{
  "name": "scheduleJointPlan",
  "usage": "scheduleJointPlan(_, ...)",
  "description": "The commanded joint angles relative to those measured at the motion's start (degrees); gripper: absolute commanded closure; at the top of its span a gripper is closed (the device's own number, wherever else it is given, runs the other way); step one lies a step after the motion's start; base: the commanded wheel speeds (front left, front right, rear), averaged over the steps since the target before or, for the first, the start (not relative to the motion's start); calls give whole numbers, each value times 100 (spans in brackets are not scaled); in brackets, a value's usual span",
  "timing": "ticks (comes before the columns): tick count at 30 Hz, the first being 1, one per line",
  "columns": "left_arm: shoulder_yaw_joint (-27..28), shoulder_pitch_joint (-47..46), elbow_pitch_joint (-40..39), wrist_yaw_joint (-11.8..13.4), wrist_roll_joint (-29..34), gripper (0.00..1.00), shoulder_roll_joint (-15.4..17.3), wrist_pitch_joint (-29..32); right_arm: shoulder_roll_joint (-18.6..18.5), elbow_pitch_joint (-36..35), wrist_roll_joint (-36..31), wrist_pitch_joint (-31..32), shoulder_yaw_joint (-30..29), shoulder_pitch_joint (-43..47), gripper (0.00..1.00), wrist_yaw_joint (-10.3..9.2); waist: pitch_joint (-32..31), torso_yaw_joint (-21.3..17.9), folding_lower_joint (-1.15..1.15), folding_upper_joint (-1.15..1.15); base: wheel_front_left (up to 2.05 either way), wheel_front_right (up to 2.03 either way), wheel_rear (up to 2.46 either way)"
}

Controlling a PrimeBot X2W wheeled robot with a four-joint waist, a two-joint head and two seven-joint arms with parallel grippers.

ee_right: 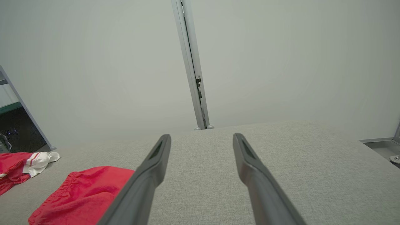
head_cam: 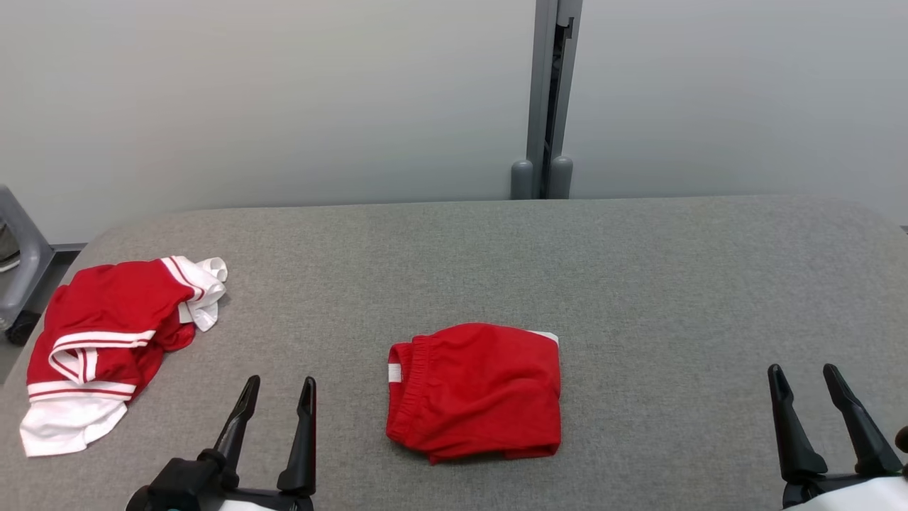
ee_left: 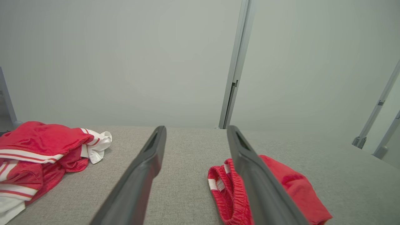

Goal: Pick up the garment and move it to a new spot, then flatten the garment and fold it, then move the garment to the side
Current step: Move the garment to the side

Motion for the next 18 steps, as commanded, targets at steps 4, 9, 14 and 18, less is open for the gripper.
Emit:
scheduleJointPlan(4, 32, -76, 30, -58, 58, 0, -27, -26, -35, 46, -63, 45, 9, -57, 0, 13, -10, 108, 0, 0, 0, 0, 0)
scheduleJointPlan(9, 25, -108, 59, -109, 79, 0, -72, -27, -125, 241, 87, 327, 215, -377, 0, 13, 0, 253, 0, 0, 0, 0, 0)
scheduleJointPlan(14, -53, -175, 107, -174, 63, 0, -101, -26, -245, 814, 504, 641, 551, -933, 0, 13, -16, 571, 0, 0, 0, 0, 0)
scheduleJointPlan(18, -119, -215, 124, -206, 55, 0, -122, -26, -316, 1349, 773, 1003, 866, -1395, 0, 14, -20, 898, 0, 0, 0, 0, 0)
